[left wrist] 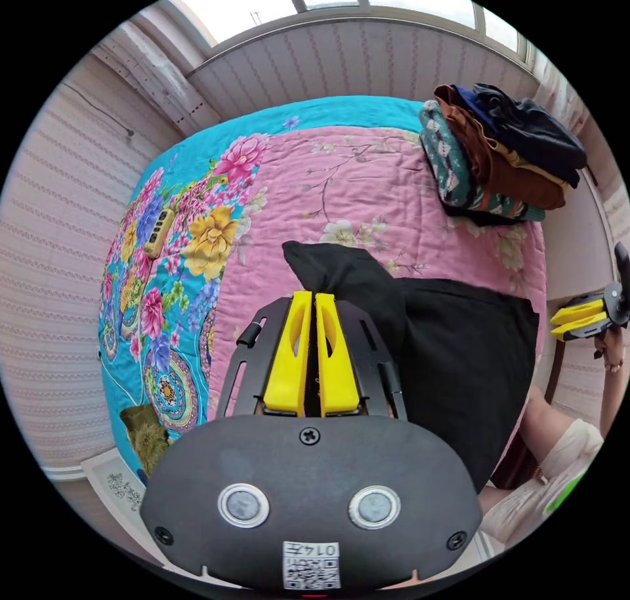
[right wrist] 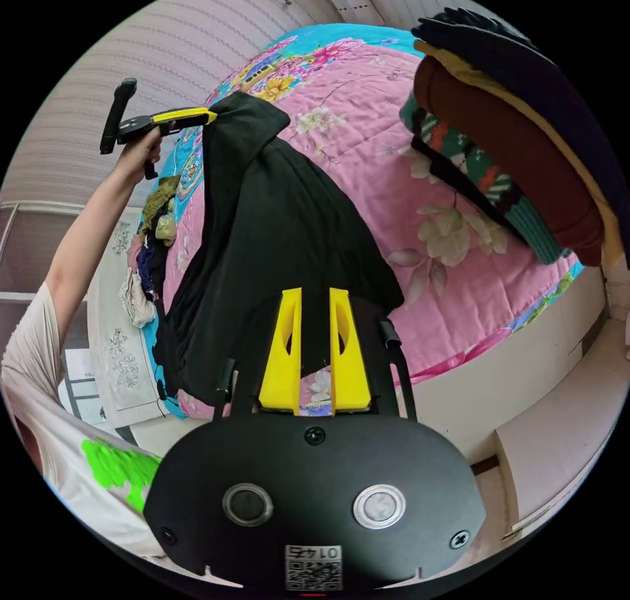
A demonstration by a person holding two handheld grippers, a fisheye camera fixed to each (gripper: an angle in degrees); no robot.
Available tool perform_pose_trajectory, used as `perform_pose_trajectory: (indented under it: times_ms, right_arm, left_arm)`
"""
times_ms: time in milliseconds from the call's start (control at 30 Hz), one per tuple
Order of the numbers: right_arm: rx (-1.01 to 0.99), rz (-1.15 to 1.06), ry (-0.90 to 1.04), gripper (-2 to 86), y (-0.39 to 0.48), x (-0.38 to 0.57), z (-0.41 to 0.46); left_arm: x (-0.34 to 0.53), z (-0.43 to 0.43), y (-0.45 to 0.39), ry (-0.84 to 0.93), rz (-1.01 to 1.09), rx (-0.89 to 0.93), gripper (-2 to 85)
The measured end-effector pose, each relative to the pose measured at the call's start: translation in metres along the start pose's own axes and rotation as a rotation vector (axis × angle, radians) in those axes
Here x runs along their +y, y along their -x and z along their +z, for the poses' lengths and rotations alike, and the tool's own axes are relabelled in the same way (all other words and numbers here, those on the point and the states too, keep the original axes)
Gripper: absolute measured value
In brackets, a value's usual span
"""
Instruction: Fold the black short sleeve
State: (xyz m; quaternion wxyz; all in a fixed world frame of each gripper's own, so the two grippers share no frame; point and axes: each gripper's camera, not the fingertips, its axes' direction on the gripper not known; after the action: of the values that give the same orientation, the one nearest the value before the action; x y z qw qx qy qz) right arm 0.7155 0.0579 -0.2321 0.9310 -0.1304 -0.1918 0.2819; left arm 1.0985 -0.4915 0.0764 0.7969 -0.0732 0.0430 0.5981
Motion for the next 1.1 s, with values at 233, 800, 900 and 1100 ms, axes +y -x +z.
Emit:
perform_pose_trajectory:
  times_ms: [233, 800, 900, 1100]
  right_arm:
    - [-0.156, 0.226, -0.069, 5.6, -0.069, 0.035, 0.015]
    - [0.060, 0.103, -0.073, 1.8, -0.025, 0.071, -0.076]
    - [0.205, 0.127, -0.049, 3.8, -0.019, 0.072, -0.096]
    - [0.189, 0.157, -0.053, 10.0, -0.048, 0.044, -0.075]
  left_arm:
    - [0.005, 0.011, 0.021, 0.010, -0.041, -0.017, -1.0]
    - [0.008, -0.036, -0.003, -0.139, 0.118, 0.040, -1.0]
    - [0.003, -0.033, -0.017, -0.152, 0.152, 0.028, -1.0]
    - [-0.006, 0.026, 0.011, 0.008, 0.014, 0.001, -1.0]
